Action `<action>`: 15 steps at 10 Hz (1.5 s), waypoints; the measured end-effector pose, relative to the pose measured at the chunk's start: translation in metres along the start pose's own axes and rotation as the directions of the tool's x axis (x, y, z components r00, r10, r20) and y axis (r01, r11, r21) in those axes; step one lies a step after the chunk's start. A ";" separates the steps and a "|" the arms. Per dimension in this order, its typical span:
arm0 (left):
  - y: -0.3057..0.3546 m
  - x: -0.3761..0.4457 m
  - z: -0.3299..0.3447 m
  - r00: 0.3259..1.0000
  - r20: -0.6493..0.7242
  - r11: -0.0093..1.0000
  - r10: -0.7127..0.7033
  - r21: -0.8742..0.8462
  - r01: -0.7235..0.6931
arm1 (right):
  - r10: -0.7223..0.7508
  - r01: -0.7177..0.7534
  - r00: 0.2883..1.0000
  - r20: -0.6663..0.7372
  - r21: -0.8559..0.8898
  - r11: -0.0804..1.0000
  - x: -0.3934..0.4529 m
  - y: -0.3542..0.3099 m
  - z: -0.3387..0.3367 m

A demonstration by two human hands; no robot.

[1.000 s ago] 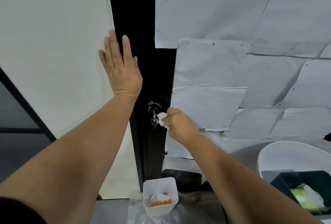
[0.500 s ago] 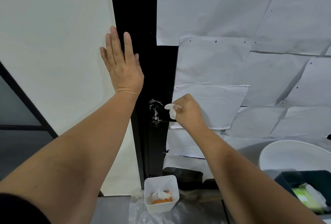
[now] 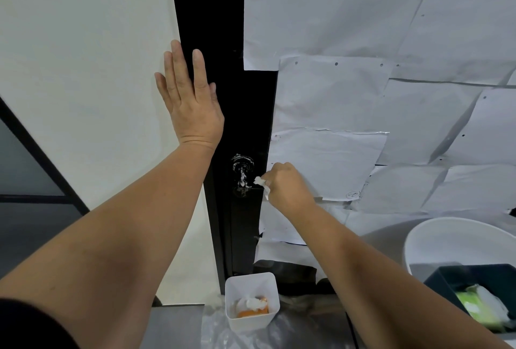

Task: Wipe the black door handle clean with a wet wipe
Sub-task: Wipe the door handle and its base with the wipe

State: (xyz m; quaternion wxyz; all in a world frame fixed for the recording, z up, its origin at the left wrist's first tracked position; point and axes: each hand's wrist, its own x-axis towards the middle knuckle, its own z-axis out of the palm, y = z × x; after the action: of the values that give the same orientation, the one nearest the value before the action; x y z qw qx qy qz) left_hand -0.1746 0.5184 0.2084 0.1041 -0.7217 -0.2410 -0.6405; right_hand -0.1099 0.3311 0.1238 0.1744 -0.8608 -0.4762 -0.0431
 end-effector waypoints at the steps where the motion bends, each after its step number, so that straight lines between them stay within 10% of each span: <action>1: 0.000 0.000 0.000 1.000 0.000 1.000 -0.001 0.004 0.001 | -0.017 0.016 0.999 0.029 0.044 0.999 -0.001 -0.002 -0.001; 3: -0.001 0.000 0.000 1.000 -0.006 1.000 0.000 0.011 0.000 | 0.185 -0.183 0.982 0.019 0.295 0.938 -0.001 0.004 -0.020; 5: -0.001 -0.001 0.001 1.000 -0.011 1.000 -0.001 0.011 0.001 | 0.283 -0.285 0.951 0.125 0.709 0.645 -0.001 -0.017 -0.036; 8: -0.001 -0.001 0.001 1.000 -0.011 1.000 0.000 0.014 0.001 | 0.176 -0.180 0.980 -0.088 -0.031 0.983 -0.004 0.013 -0.009; 10: -0.001 -0.001 0.001 1.000 -0.013 1.000 0.000 0.003 0.000 | -0.011 0.016 0.999 0.040 -0.115 0.993 -0.004 0.000 -0.003; 12: -0.001 -0.001 0.001 1.000 -0.008 1.000 0.001 0.012 -0.001 | 0.062 -0.079 0.990 -0.125 -0.135 0.988 -0.015 0.015 0.005; 14: 0.000 -0.001 0.001 1.000 -0.014 1.000 -0.003 0.016 0.003 | 0.440 -0.343 0.844 -0.307 0.322 0.882 -0.021 0.026 0.022; 15: 0.000 -0.001 0.001 1.000 -0.015 1.000 -0.001 0.014 0.001 | 0.764 -0.504 0.637 -0.106 0.692 0.517 -0.023 0.021 0.025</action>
State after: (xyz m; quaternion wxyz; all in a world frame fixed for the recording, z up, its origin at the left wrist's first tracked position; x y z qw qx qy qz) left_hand -0.1740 0.5189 0.2073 0.1105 -0.7161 -0.2453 -0.6441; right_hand -0.1071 0.3107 0.0897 0.5350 -0.8428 -0.0592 0.0052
